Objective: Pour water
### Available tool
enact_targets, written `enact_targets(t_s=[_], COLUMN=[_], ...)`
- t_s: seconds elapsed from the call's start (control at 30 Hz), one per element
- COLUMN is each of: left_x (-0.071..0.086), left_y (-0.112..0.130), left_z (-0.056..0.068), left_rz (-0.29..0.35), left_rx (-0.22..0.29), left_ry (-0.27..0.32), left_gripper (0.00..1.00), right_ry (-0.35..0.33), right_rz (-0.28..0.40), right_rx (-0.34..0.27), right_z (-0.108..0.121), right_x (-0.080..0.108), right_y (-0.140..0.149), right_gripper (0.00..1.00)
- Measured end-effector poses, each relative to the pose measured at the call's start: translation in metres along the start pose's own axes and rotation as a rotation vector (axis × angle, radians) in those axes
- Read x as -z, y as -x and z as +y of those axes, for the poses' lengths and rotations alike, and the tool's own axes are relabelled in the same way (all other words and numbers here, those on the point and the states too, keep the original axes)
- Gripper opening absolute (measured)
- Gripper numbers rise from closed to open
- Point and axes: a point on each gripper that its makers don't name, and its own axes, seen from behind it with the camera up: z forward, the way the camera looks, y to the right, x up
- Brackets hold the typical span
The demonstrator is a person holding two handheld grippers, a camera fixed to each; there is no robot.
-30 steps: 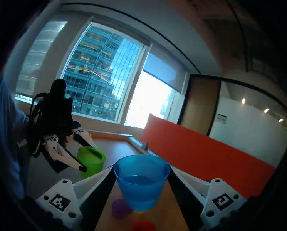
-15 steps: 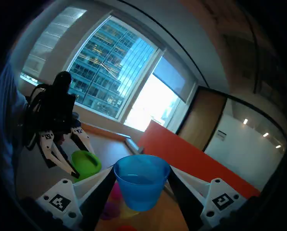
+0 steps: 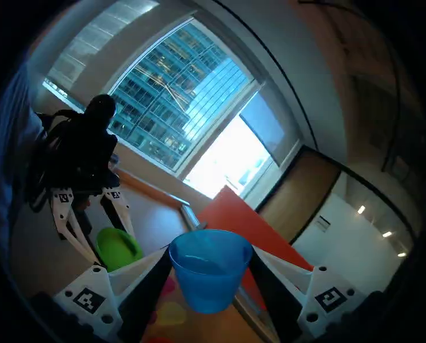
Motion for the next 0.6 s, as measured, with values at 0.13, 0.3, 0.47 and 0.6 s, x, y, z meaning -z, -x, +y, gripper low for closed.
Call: enact_targets(t_s=[0.13, 0.3, 0.47, 0.6], left_x=[-0.003, -0.006, -0.008, -0.01], left_y=[-0.001, -0.004, -0.004, -0.005], left_z=[0.003, 0.005, 0.006, 0.007], left_rz=[0.002, 0.005, 0.006, 0.004], left_rx=[-0.002, -0.004, -0.002, -0.006], left_ry=[0.008, 0.016, 0.024, 0.027], left_gripper=[0.87, 0.87, 0.87, 0.87], right_ry=[-0.003, -0.002, -0.001, 0.005], right_rz=[0.0, -0.002, -0.012, -0.017], right_rx=[0.054, 0.119, 0.18, 0.226], right_z=[0.002, 0.005, 0.011, 0.017], right_x=[-0.005, -0.011, -0.015, -0.018], right_y=[-0.004, -0.009, -0.01, -0.011], right_gripper=[0.92, 0.92, 0.92, 0.92])
